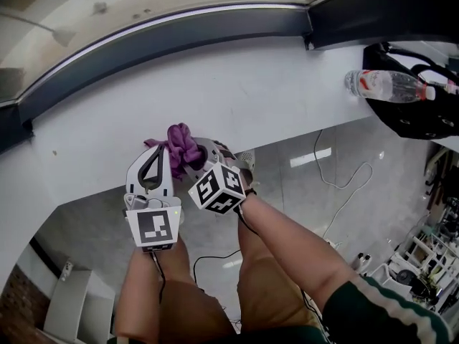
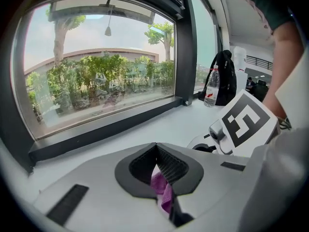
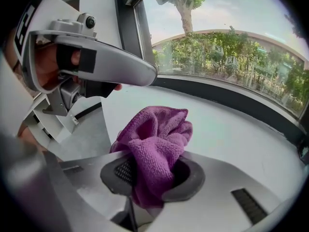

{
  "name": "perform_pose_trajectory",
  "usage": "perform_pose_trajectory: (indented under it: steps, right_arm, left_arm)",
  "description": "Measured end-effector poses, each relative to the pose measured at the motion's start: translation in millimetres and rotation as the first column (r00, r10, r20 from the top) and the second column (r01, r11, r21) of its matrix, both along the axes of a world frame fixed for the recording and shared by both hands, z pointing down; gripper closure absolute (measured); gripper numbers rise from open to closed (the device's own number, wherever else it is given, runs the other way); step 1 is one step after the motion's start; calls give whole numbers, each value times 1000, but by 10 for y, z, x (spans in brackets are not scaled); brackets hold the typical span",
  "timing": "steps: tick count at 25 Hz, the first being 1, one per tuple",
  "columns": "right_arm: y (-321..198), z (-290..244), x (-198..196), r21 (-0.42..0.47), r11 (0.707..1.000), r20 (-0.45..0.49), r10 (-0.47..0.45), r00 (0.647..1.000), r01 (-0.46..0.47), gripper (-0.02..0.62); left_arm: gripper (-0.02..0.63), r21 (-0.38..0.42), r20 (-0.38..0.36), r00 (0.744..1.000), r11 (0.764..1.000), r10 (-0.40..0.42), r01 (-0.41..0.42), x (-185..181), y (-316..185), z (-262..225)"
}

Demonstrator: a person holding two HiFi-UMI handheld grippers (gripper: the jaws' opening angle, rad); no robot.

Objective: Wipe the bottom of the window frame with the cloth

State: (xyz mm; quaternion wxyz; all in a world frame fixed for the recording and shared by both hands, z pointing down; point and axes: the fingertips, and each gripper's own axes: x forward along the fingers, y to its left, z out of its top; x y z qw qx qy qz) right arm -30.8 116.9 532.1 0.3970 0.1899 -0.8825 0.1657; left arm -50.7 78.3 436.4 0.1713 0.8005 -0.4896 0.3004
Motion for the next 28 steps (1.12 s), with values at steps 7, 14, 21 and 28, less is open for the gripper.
perform_pose_trajectory:
  steps: [7,14,21,28]
  right_arm:
    - [-81,0,485,6,999,5,50,999,-50,482]
    - [-168,-4,1038,6,994,3,107,994,-107,482]
    - [-254,1,1603,10,989,-8,146,989,-146,482]
    - [-343,12,2148,16,979,-22,202,979,-202,482]
  left_arm:
    - [597,-1,-4,997,997,71,-71,584,-92,24]
    - [598,-4,-22,989,990,143,-143,1211,-161,56]
    - [598,-7,-23,977,977,211,-212,1812,-260,89]
    - [597,13,-20,961,961,277,-276,2346,-402,78]
